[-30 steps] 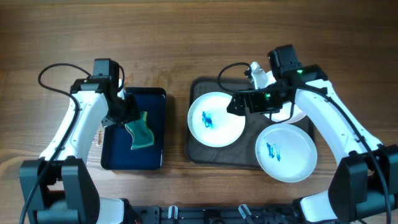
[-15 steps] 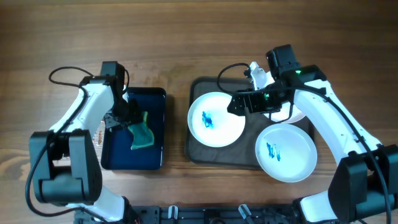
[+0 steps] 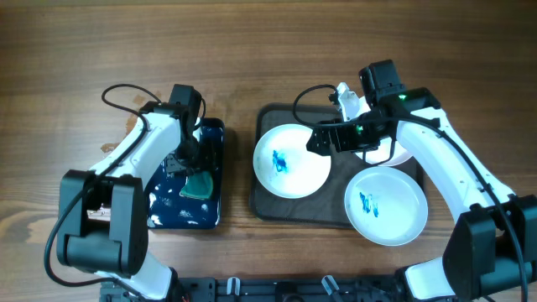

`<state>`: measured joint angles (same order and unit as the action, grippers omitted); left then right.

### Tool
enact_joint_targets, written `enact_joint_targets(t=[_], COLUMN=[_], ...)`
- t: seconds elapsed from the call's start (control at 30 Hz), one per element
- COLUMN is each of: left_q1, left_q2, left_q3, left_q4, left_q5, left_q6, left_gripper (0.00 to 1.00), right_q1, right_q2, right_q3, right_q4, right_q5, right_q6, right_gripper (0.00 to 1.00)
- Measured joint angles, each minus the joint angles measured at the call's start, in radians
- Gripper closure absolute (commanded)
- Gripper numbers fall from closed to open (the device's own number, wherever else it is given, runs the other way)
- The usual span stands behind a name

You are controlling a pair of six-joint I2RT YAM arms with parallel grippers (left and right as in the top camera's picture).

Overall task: Clean dirty plates on tray and stack at the side
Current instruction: 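Grasp the green sponge with the left gripper and lift it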

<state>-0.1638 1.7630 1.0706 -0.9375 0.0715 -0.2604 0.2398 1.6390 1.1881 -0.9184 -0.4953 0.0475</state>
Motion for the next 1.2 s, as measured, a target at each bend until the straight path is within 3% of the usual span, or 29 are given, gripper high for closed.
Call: enact_joint_targets(t=[0.1, 0.37, 0.47, 0.53, 0.63, 0.83, 0.87, 1.0, 1.2], left_q1=[0.0, 0.0, 0.0, 0.0, 0.0, 0.0, 0.0, 0.0, 0.0], left_q2=[-0.006, -0.007, -0.007, -0.007, -0.007, -0.007, -0.007, -0.007, -0.007], left_q3=[0.0, 0.0, 0.0, 0.0, 0.0, 0.0, 0.0, 0.0, 0.0], left_q4=[-0.019, -0.018, -0.011, -0.003, 0.007, 0.014, 0.017, 0.044, 0.052], left_q5=[-0.019, -0.045, -0.049, -0.051, -0.045, -0.028, -0.026, -0.021, -0.021], left_q6=[-0.001, -0.007, -0.008, 0.008, 0.03, 0.037, 0.038, 0.044, 0.046], left_gripper=[0.66, 0.65, 0.38, 0.06, 0.0, 0.02, 0.04, 0.34, 0.4], right_q1=[0.0, 0.0, 0.0, 0.0, 0.0, 0.0, 0.0, 0.0, 0.0], right_q2=[0.0, 0.0, 0.0, 0.0, 0.0, 0.0, 0.0, 0.0, 0.0], right_q3=[0.0, 0.0, 0.0, 0.0, 0.0, 0.0, 0.0, 0.0, 0.0], right_q4=[-0.001, -0.001, 0.0, -0.001, -0.001, -0.001, -0.001, 0.0, -0.001], right_q5=[0.0, 0.002, 0.002, 0.002, 0.003, 0.003, 0.003, 0.003, 0.003], right_q6=[0.0, 0.0, 0.0, 0.0, 0.0, 0.0, 0.0, 0.0, 0.0], right_gripper=[0.0, 0.0, 0.0, 0.0, 0.0, 0.0, 0.0, 0.0, 0.0])
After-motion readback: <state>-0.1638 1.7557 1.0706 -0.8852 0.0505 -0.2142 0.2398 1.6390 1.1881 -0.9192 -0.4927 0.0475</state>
